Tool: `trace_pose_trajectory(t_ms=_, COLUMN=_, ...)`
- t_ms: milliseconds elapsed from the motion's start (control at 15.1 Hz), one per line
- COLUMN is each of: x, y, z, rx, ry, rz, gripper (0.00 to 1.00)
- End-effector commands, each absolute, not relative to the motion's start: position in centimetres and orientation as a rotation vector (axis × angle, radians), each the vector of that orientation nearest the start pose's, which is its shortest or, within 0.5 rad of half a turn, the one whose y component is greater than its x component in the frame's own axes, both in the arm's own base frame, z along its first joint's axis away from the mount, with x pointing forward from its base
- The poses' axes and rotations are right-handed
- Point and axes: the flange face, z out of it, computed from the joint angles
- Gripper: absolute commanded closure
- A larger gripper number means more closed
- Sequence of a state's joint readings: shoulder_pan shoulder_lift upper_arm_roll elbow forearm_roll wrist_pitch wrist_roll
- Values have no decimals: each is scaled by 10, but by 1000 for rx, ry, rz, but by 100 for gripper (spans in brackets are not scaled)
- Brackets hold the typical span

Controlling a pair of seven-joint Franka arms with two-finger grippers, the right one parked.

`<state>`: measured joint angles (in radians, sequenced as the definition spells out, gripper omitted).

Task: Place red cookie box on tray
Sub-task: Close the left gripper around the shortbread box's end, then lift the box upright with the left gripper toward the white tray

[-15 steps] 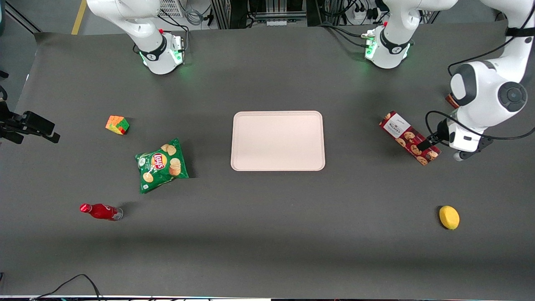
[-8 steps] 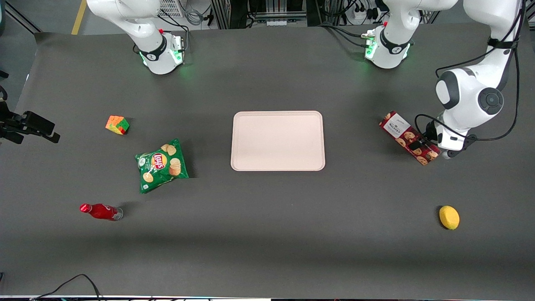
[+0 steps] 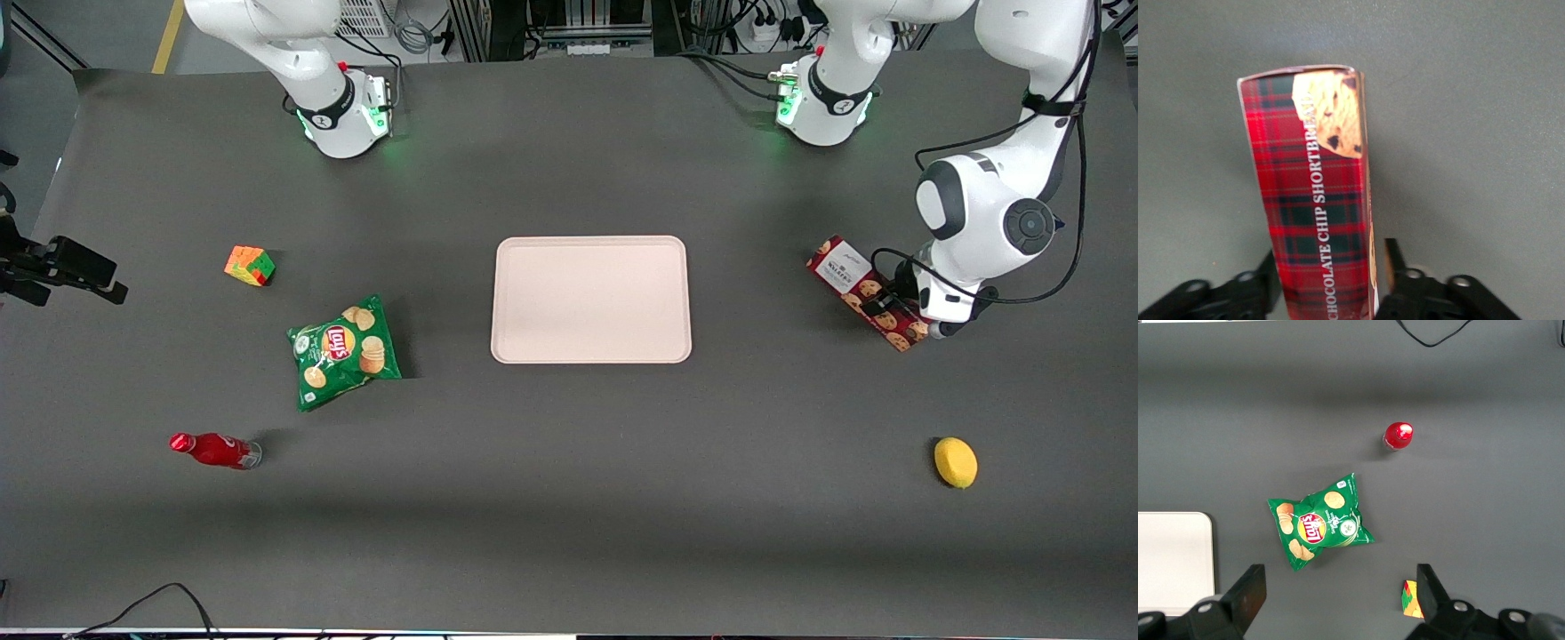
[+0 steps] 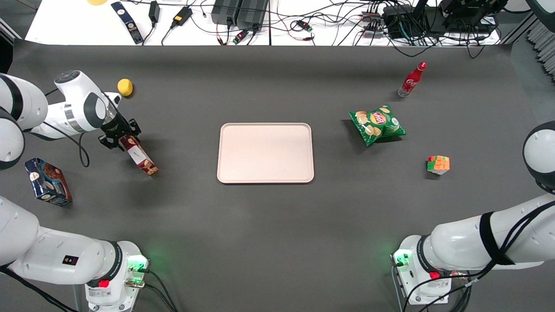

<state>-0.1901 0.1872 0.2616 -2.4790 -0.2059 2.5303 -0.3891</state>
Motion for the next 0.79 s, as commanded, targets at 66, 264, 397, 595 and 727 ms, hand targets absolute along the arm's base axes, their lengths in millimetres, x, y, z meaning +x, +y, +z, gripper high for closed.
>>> trace_pose_trajectory(t_ms=66, x=459, y=29, z=209, rx=-3015, ry=-1003, rz=217, gripper=76)
trace_pose_trajectory(t_ms=264, x=461, y=27, z=212, rx=-3029, ry=-973, rz=213, gripper=92)
trace_pose_trajectory(t_ms=397, x=467, y=26, z=219, rx=-3041, ry=-948, rz=188, gripper=90)
trace_pose_trajectory(t_ms=595, x=494, y=23, z=255, rx=-3126, ry=-738, rz=240, gripper=93)
trace_pose_trajectory(t_ms=727, x=525, y=14, z=299, rx=-3168, ry=-610, rz=306, gripper=100)
